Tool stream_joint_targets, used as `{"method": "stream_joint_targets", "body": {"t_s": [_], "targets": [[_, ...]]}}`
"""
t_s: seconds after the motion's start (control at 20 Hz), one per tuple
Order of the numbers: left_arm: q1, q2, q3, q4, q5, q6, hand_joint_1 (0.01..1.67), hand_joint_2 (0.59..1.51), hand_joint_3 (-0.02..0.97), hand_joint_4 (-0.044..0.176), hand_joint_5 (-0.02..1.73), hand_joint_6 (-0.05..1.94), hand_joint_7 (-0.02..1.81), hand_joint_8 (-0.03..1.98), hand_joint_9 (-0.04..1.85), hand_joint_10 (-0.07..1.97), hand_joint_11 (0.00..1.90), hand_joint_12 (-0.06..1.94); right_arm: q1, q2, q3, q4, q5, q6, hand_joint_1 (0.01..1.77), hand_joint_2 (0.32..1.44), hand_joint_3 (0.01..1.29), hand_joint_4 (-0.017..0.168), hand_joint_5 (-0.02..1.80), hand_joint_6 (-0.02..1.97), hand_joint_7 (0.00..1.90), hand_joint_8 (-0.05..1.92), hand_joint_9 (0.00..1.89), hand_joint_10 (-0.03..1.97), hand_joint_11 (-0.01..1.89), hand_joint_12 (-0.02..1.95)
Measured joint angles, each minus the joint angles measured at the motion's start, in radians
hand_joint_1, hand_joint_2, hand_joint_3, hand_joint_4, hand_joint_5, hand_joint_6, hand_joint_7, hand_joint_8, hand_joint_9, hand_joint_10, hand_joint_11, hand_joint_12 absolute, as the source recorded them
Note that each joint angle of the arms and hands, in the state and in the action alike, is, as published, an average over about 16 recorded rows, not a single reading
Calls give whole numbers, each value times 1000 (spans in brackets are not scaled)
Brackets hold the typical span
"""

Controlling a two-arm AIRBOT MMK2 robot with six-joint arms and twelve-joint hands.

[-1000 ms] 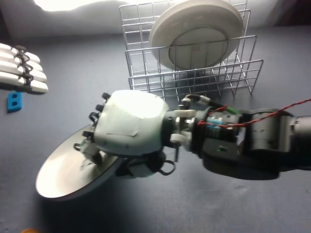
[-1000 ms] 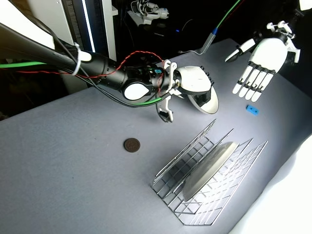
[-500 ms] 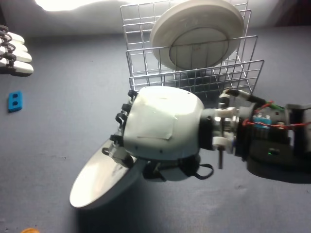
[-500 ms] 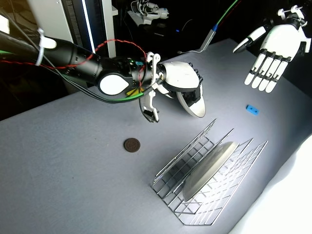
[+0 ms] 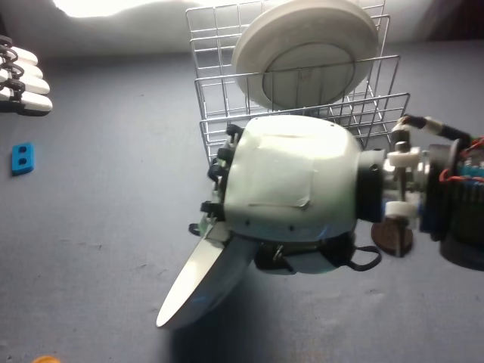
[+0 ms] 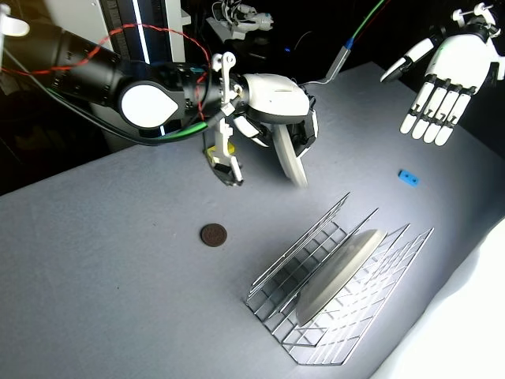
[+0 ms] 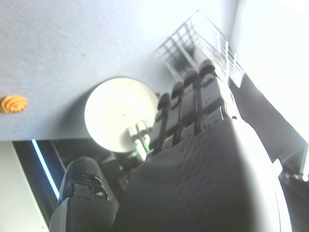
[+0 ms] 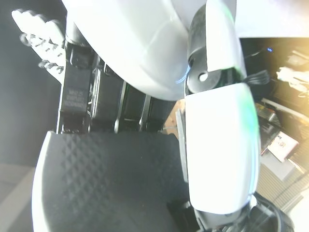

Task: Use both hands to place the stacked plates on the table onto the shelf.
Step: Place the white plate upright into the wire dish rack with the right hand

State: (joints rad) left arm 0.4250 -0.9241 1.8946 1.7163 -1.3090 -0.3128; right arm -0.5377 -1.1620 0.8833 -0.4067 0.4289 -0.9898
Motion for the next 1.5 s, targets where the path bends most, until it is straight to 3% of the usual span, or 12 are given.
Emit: {"method": "stream_joint_targets", "body": {"t_s": [0.35, 0.7, 1.05, 1.5], "targets": [[0, 0, 0, -1, 1, 0, 14, 1114, 11, 7, 22, 13, 21, 8, 20, 6, 14, 1, 93, 112, -40, -128, -30, 262, 1187, 967, 12, 18, 1036, 779, 1211, 584, 1355, 13, 988, 1066], [0, 0, -1, -2, 1, 0, 13, 1114, 11, 7, 22, 13, 21, 8, 19, 6, 15, 1, 228, 200, -29, -335, -45, 707, 1188, 967, 12, 18, 1033, 798, 1223, 543, 1356, 13, 1001, 1060], [1, 0, -2, -4, 4, 1, 14, 1113, 11, 7, 22, 13, 21, 8, 18, 6, 14, 1, 339, 242, 45, -486, -71, 1086, 1189, 967, 12, 18, 1034, 800, 1233, 507, 1364, 14, 1008, 1053], [12, 0, -1, -5, 12, 6, 14, 1114, 11, 7, 22, 13, 21, 8, 17, 7, 14, 2, 385, 231, 185, -534, -160, 1274, 1189, 967, 12, 17, 1035, 794, 1230, 518, 1377, 14, 1002, 1059]]}}
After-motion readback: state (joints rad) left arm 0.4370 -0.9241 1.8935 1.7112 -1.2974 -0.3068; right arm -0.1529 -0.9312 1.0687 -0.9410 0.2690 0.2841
